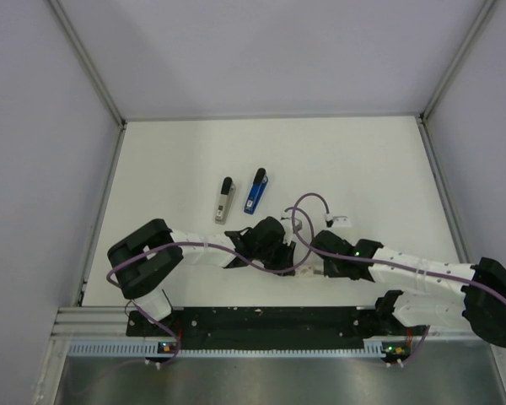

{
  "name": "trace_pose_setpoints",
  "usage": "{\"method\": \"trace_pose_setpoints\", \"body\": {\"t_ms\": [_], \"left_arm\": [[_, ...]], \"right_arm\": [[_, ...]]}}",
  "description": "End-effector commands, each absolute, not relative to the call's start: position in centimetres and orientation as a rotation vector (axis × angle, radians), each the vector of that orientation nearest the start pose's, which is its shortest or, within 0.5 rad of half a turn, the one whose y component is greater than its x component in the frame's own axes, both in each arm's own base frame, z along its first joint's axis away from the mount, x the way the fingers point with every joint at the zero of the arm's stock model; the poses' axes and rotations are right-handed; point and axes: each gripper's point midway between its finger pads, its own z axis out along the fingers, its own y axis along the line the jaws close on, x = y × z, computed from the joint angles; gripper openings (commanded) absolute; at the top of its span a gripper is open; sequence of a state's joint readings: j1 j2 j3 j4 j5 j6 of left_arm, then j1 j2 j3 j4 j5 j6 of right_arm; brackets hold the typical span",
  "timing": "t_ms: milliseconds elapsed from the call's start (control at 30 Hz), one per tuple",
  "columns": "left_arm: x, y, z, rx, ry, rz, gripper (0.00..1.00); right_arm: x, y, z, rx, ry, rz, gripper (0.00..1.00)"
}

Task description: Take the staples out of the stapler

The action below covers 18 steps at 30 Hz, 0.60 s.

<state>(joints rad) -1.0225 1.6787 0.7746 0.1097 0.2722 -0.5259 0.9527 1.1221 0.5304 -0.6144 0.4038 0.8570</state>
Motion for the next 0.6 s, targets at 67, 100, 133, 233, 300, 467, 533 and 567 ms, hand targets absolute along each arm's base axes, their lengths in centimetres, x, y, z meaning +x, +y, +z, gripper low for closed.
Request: {"method": "trace_pose_setpoints", "body": {"t_ms": [67,100,133,233,300,467,533,567], "left_arm": [[15.36,-38.07,4.23,0.757,2.407,-1.041,0.24],[15.33,-38.02,4.12,0.756,2.411,-1.04,0.24],[15.4,-38.02,4.21,0.754,2.41,-1.04,0.24],[15.47,-38.08,4.2,0.753,2.41,-1.039,0.24],[15.47,-38.04,4.12,0.752,2.414,-1.034,0.24],[15.44,-38.17,4.3,0.751,2.411,-1.04,0.24],[15.46,-38.2,4.38,0.753,2.409,-1.041,0.24],[15.47,-38.15,4.39,0.752,2.409,-1.042,0.24]], "right_arm": [[14.87,14.1,2.5,-0.031,2.586,0.06,0.0],[14.81,14.12,2.48,-0.03,2.587,0.063,0.0],[14.74,14.09,2.42,-0.03,2.587,0.062,0.0],[14.54,14.12,2.22,-0.032,2.591,0.058,0.0],[14.52,14.17,2.19,-0.031,2.592,0.056,0.0],[14.56,14.57,2.25,-0.032,2.589,0.062,0.0],[14.67,14.68,2.36,-0.033,2.587,0.062,0.0],[14.63,14.68,2.31,-0.035,2.589,0.06,0.0]]}}
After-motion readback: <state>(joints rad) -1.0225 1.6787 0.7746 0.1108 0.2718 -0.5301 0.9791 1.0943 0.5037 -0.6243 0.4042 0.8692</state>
